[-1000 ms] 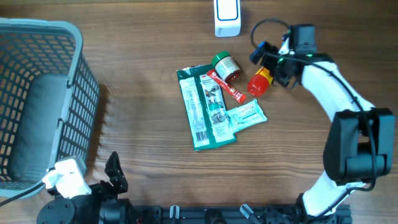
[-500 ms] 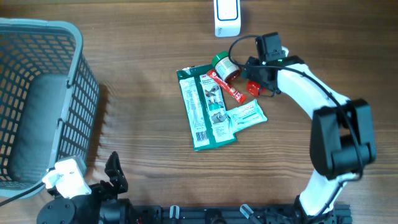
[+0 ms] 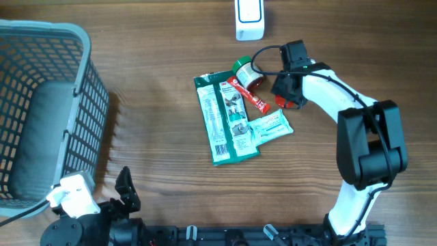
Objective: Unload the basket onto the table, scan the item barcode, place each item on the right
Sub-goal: 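Reach the right gripper to the red sriracha bottle and grasp it, then lift the sriracha bottle and hold it over the white scanner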
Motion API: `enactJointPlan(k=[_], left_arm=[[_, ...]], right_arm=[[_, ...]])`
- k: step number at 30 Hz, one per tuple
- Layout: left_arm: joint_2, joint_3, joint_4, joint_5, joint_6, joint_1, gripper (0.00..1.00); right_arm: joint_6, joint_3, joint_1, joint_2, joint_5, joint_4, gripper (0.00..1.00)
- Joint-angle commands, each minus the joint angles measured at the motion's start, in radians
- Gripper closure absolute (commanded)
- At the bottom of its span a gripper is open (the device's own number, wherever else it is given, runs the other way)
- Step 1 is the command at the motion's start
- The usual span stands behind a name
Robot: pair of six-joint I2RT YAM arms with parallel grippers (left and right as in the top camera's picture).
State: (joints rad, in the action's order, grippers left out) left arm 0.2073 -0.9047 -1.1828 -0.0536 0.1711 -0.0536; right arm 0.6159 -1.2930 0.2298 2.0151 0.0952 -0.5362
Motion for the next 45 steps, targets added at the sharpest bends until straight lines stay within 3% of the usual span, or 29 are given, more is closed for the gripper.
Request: enactJointPlan(k=[1, 5, 8, 10, 17, 23, 27, 31, 35, 39, 45], left_arm=[[-0.005, -0.001, 0.002, 0.008, 0.005, 0.004, 0.0], [-0.005, -0.001, 0.002, 0.008, 0.005, 0.004, 0.0], [-0.005, -0.001, 0.002, 0.008, 0.005, 0.004, 0.0], [-0.005, -0.001, 0.002, 0.008, 0.005, 0.004, 0.0], [-0.005, -0.001, 0.002, 0.008, 0.005, 0.004, 0.0], [-0.005, -0.001, 0.002, 0.008, 0.005, 0.004, 0.0], [-0.005, -0.001, 0.002, 0.008, 0.005, 0.004, 0.0], [-0.005, -0.001, 0.002, 0.008, 0.005, 0.004, 0.0], [-0.005, -0.001, 0.002, 0.008, 0.005, 0.004, 0.0], [-0.005, -0.001, 0.002, 0.008, 0.005, 0.004, 0.0], [-0.005, -0.001, 0.002, 0.008, 0.005, 0.004, 0.0]], right_arm=[[-0.111, -0.022, 0.002, -0.003, -0.15, -0.004, 0.5], [-0.298, -0.029, -0.016, -0.137, -0.3, -0.058, 0.56], [-0.351, -0.029, -0.054, -0.254, -0.332, -0.13, 0.56], [-0.421, -0.029, -0.084, -0.324, -0.456, -0.161, 0.57], [-0.853, -0.029, -0.149, -0.426, -1.196, -0.267, 0.58], [-0.909, -0.028, -0.149, -0.42, -1.33, -0.303, 0.61], [-0.911, -0.028, -0.149, -0.42, -1.277, -0.307, 0.61], [-0.911, -0.028, -0.149, -0.42, -1.139, -0.297, 0.52], [-0.911, -0.028, -0.148, -0.42, -1.115, -0.245, 0.52], [-0.911, -0.028, -0.148, -0.42, -0.97, -0.124, 0.57], [-0.916, -0.028, -0.132, -0.414, -0.629, 0.139, 0.57]])
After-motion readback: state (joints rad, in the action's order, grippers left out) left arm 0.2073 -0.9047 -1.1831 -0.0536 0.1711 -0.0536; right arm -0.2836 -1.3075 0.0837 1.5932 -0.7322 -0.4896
